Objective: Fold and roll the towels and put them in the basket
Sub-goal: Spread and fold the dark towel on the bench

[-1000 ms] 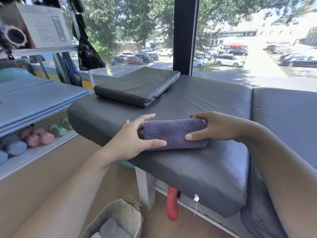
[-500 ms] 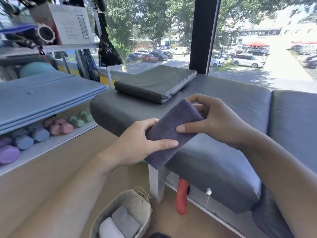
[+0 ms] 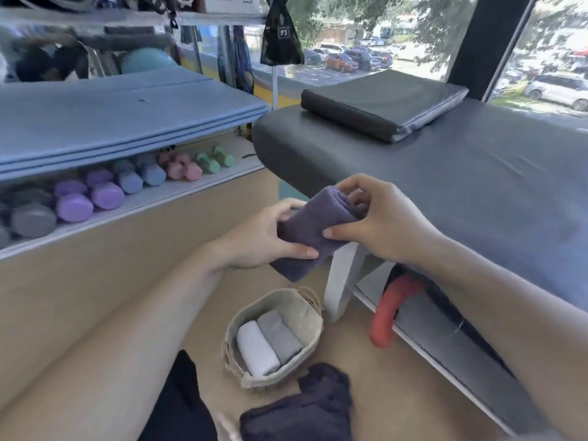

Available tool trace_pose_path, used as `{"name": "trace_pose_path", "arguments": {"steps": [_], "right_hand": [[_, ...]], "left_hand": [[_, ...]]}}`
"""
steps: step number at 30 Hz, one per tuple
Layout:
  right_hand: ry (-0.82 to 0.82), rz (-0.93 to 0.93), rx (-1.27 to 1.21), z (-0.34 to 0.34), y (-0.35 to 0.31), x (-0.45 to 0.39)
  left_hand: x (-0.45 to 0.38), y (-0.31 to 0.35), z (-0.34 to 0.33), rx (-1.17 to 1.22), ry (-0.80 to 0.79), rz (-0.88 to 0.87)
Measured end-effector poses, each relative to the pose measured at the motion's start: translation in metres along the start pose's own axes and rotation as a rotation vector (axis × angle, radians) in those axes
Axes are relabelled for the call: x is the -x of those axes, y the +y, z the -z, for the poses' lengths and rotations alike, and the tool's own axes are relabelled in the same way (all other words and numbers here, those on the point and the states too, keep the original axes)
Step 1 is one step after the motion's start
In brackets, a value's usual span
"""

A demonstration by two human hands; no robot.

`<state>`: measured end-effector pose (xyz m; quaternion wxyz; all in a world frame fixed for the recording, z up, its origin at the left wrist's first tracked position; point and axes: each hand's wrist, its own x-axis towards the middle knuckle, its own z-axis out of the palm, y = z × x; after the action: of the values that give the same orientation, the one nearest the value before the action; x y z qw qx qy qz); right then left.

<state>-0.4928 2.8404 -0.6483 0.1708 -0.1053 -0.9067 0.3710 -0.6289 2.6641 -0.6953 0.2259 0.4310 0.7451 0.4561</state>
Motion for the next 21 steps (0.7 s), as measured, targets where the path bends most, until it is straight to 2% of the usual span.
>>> {"name": "trace_pose_path", "arguments": {"steps": [3, 5, 10, 14, 18, 21], "right_hand": [[-0.067, 0.013, 0.06, -0.033, -0.008, -0.016], [-0.119, 0.004, 0.064, -0.056, -0.007, -0.026], [-0.212, -0.077, -0.128, -0.103, 0.021, -0.041], [-0.272, -0.19, -0.358, -0.138, 0.057, -0.047], [-0.527, -0.316, -0.503, -0.166, 0.087, -0.043], [-0.544, -0.383, -0.568, -0.181, 0.108, -0.044]], "left_hand": [[0.004, -0.017, 0.008, 0.097, 0.024, 0.0], [0.005, -0.026, 0.013, 0.076, 0.078, 0.013], [0.004, -0.057, 0.027, -0.062, 0.071, 0.119], [0.001, -0.089, 0.028, 0.055, 0.059, 0.285], [-0.004, -0.114, 0.022, 0.215, 0.078, 0.437], [-0.013, -0.128, 0.017, 0.302, 0.091, 0.505]]}}
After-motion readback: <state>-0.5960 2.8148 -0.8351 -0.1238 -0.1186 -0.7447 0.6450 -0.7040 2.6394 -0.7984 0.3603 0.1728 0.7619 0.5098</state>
